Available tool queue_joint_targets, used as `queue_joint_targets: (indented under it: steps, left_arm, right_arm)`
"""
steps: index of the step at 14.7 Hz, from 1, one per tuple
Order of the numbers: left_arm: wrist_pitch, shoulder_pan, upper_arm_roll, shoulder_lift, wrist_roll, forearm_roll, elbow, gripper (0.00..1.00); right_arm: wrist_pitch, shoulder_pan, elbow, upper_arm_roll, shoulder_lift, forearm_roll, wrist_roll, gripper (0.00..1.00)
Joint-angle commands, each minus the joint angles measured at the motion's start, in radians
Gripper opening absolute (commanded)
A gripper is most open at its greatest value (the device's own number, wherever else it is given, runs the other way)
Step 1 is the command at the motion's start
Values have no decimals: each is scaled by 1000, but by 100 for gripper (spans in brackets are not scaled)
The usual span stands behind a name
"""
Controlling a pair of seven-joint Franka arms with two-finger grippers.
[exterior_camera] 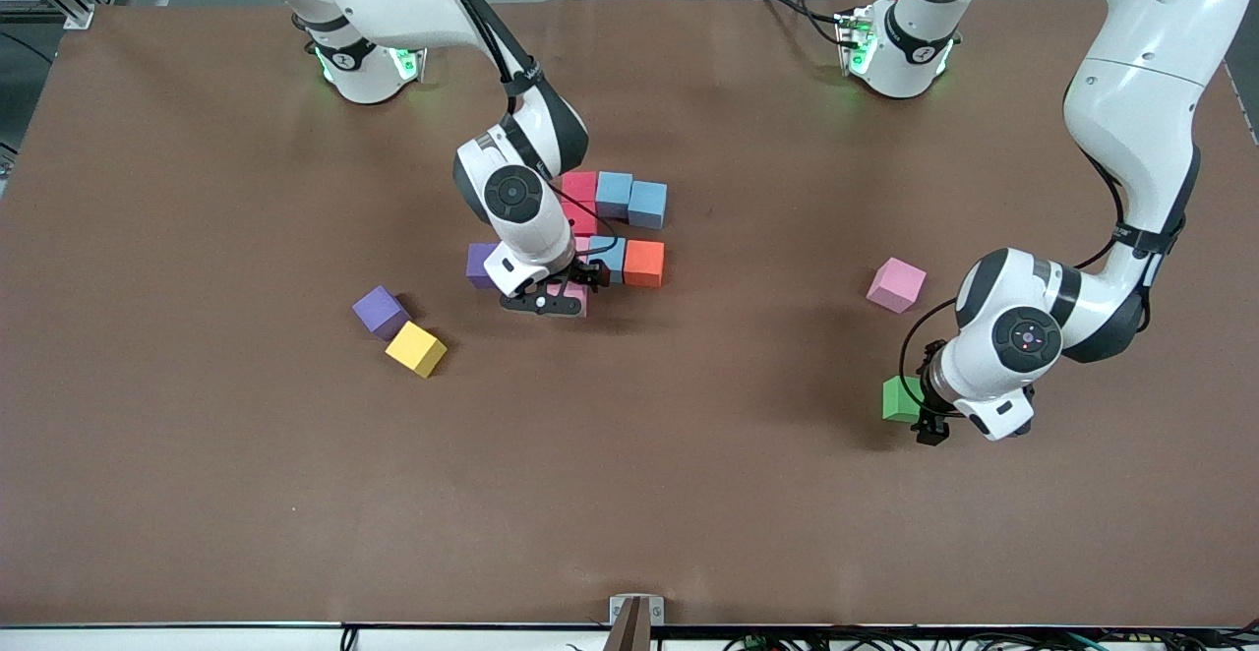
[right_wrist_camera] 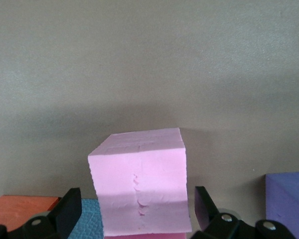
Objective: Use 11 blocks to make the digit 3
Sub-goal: 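Lower the left gripper and grasp the green cube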
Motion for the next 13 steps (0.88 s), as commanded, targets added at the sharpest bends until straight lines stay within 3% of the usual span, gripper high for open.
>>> queue_joint_targets:
  steps: [1, 2, 3, 4, 6, 13]
  left_arm:
    - [25, 26, -19, 4, 50, -15, -14, 100]
    - [25, 28, -21, 5, 58, -15, -16, 99]
    - [25, 28, -21, 5, 59, -15, -16, 89]
    - [25, 28, -21, 7, 76, -18, -16, 68]
    - [27, 28, -21, 7, 121, -20, -16, 51]
    - [22, 25, -21, -5, 116, -40, -8, 37]
  right_arm:
    - [4, 13, -5, -2, -8, 16, 20, 100]
    - [4, 14, -5, -2, -8, 16, 20, 100]
    - [3, 17, -5, -2, -8, 18, 20, 100]
    - [3, 17, -5, -2, -8, 18, 20, 100]
    - [4, 20, -5, -2, -8, 16, 20, 100]
    - [1, 27, -7, -2, -8, 17, 33, 100]
